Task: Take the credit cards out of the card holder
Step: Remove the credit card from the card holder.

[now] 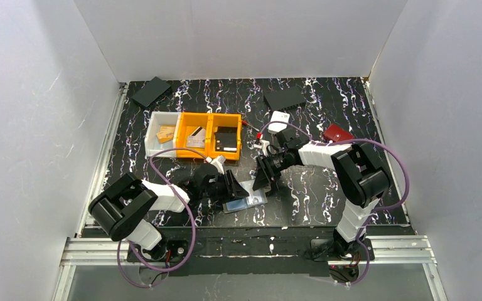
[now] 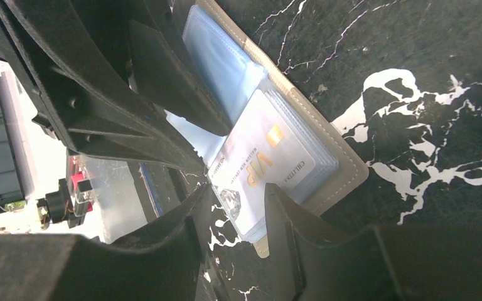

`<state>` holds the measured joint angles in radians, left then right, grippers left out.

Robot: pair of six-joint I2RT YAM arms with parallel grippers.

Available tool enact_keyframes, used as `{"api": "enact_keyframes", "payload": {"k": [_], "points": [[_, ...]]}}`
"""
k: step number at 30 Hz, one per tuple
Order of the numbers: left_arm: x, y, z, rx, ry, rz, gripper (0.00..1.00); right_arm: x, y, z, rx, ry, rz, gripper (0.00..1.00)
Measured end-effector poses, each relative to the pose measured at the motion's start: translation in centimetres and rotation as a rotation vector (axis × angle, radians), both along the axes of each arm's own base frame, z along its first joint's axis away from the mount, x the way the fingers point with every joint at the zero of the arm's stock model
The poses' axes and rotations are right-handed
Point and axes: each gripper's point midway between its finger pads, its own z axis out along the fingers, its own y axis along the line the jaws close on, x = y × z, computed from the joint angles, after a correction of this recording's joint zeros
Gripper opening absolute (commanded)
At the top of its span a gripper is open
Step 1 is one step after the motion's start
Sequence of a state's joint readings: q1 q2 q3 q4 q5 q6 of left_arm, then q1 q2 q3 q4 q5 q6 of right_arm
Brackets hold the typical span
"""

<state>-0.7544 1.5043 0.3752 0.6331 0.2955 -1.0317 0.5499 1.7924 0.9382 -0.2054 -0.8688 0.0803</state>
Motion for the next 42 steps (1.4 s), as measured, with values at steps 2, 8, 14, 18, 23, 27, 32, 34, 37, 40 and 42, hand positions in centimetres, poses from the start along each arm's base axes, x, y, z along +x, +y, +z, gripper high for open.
{"api": "enact_keyframes", "payload": {"k": [2, 8, 14, 18, 23, 27, 32, 34, 37, 40, 42], "points": [[0.0, 0.0, 0.0, -0.005, -0.001, 0.001, 0.38, 0.0, 0.0, -0.1, 0.000, 0.008, -0.003, 0.46], [0.0, -0.1, 0.0, -0.015, 0.004, 0.006, 0.38, 0.0, 0.1, -0.4, -0.010, 0.029, -0.014, 0.46], [0.1, -0.2, -0.1, -0.030, 0.013, 0.019, 0.37, 0.5, -0.3, -0.4, -0.040, -0.019, -0.030, 0.47], [0.1, -0.2, -0.1, -0.037, 0.019, 0.025, 0.37, 1.4, -0.8, -0.7, -0.076, -0.074, -0.048, 0.47], [0.1, -0.2, -0.1, -0.038, 0.022, 0.027, 0.37, 1.5, -1.0, -1.0, -0.092, -0.079, -0.055, 0.47], [0.1, -0.2, -0.1, -0.039, 0.024, 0.028, 0.37, 1.2, -0.8, -0.7, -0.072, -0.065, -0.044, 0.46], [0.1, -0.3, -0.2, -0.041, 0.024, 0.027, 0.37, 0.5, -0.4, 0.0, -0.022, -0.030, -0.022, 0.45], [0.1, -0.3, -0.1, -0.047, 0.024, 0.024, 0.37, 0.3, -0.2, -0.1, -0.012, 0.000, -0.020, 0.45], [0.1, -0.4, -0.1, -0.048, 0.023, 0.023, 0.38, 0.1, -0.2, -0.5, -0.020, 0.019, -0.024, 0.46], [0.1, -0.3, -0.2, -0.055, 0.025, 0.027, 0.38, 0.9, -0.6, -0.5, -0.058, -0.049, -0.044, 0.46], [0.1, -0.4, -0.2, -0.059, 0.024, 0.029, 0.38, 1.5, -1.0, -0.9, -0.088, -0.082, -0.058, 0.47]]}}
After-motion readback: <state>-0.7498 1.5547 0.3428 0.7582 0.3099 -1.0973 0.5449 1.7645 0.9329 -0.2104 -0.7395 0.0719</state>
